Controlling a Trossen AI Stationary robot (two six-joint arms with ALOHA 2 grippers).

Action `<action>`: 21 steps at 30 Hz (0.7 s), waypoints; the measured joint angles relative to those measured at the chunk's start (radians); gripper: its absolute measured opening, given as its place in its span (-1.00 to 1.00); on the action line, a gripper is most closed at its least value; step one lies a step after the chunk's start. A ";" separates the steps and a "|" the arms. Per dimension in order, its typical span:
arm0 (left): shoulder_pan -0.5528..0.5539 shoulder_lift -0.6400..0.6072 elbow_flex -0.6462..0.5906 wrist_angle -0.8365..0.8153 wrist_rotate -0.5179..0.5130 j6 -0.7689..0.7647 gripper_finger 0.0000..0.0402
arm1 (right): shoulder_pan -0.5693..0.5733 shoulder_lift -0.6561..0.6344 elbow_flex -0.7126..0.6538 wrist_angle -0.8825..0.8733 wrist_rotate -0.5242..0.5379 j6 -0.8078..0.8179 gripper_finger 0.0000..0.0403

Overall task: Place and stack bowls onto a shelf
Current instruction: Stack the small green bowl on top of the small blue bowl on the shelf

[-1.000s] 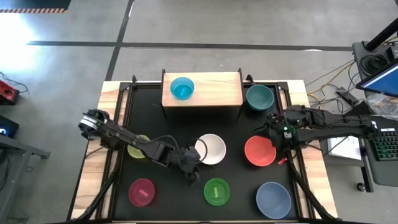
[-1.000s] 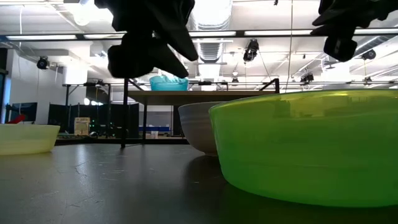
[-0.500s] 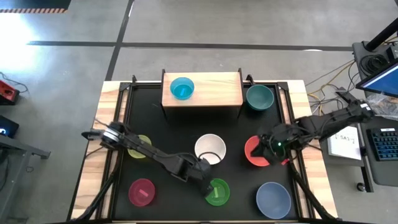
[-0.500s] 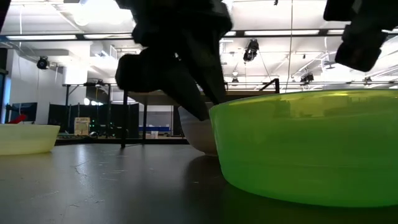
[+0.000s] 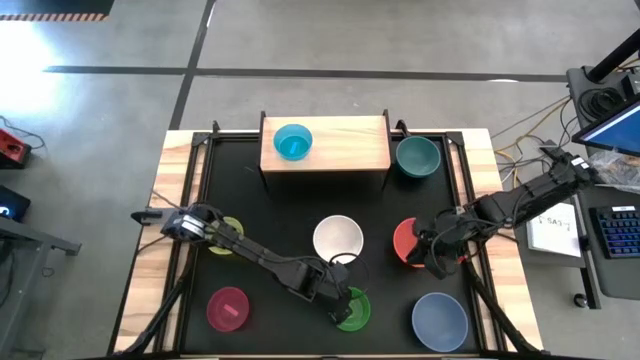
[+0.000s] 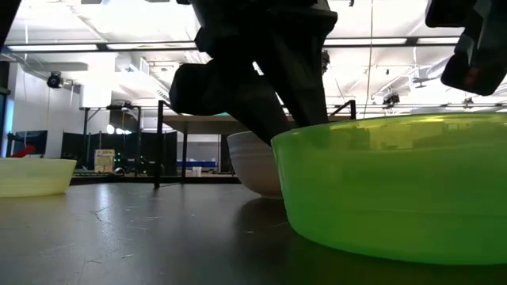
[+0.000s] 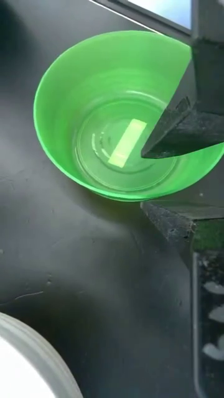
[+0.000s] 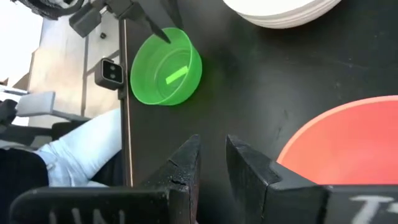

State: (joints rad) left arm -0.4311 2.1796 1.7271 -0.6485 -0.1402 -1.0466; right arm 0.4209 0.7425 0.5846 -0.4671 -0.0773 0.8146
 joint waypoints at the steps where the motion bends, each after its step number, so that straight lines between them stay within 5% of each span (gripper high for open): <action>1: 0.002 0.000 -0.001 -0.001 0.000 0.007 -0.49 | 0.004 0.000 0.000 0.000 0.000 0.000 -0.67; 21: 0.009 0.000 -0.065 0.028 -0.007 -0.027 -0.60 | 0.013 0.000 0.000 0.004 0.028 -0.006 -0.67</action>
State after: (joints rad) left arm -0.4225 2.1799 1.6618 -0.6204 -0.1474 -1.0740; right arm 0.4343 0.7425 0.5846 -0.4635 -0.0490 0.8088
